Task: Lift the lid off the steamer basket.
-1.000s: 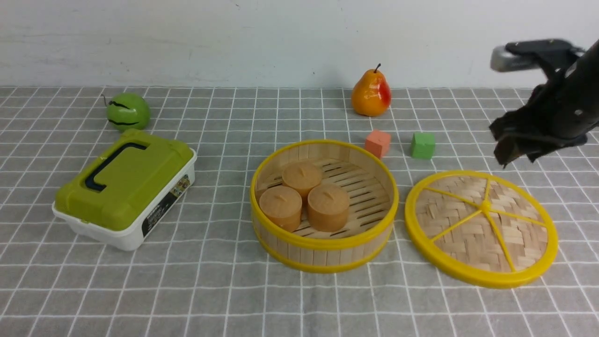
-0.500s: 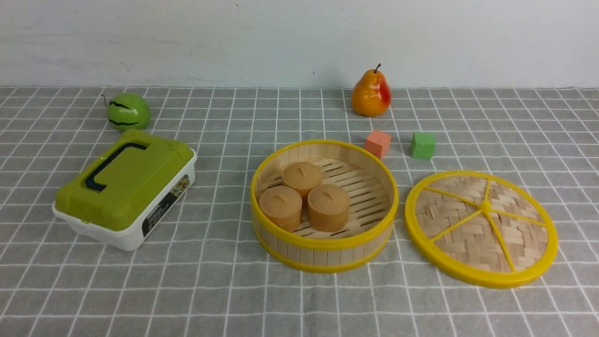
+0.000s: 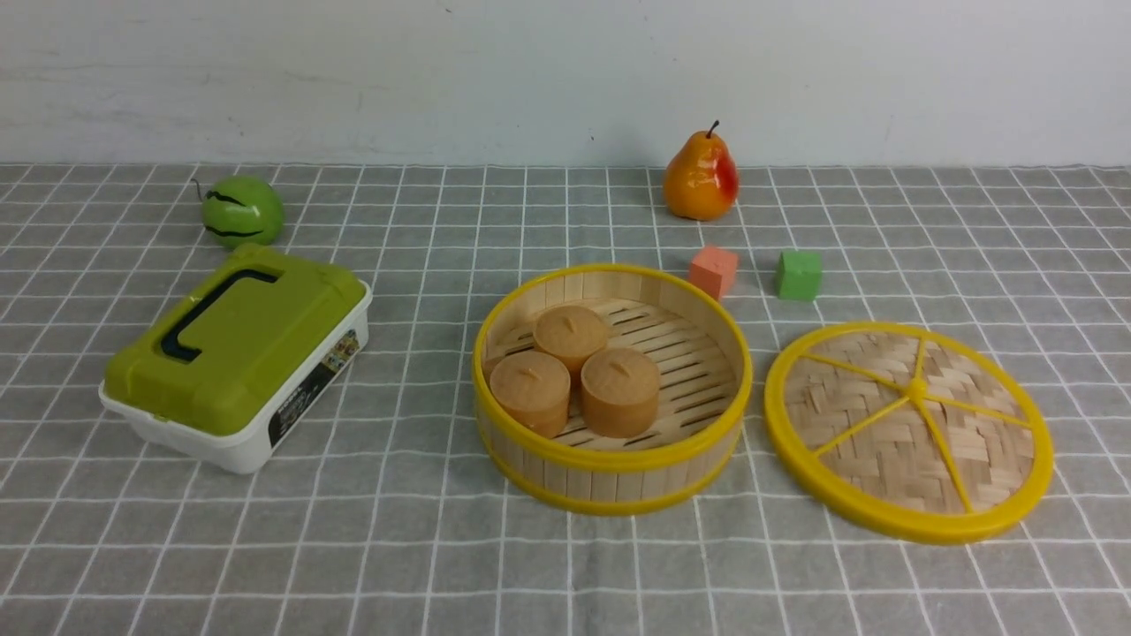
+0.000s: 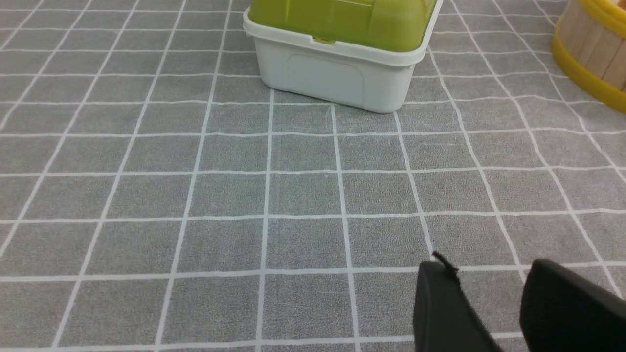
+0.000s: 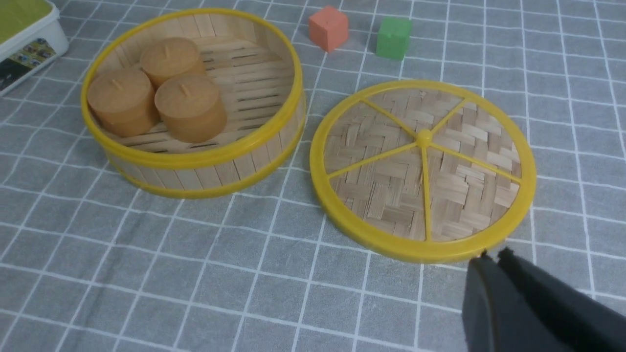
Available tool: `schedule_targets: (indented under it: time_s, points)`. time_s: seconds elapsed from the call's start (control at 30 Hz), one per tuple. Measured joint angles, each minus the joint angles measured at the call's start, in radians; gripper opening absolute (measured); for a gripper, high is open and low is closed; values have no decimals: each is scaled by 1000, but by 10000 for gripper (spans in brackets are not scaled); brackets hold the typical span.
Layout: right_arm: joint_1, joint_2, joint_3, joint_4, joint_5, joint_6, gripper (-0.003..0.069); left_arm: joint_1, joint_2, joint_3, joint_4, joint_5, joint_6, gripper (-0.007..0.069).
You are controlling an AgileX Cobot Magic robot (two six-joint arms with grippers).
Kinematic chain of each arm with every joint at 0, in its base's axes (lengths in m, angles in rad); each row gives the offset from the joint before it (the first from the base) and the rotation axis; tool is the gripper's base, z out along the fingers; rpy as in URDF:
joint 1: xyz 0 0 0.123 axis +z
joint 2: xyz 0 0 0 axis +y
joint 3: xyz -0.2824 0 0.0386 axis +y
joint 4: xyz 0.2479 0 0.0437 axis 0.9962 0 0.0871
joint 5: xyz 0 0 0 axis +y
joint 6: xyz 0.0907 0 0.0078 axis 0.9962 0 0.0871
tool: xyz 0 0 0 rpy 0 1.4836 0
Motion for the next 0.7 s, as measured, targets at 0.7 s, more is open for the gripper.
schedule_targets:
  time_s: [0.7]
  points:
    - [-1, -281, 452, -152, -539, 13, 6, 0, 0, 0, 0, 0, 0, 239]
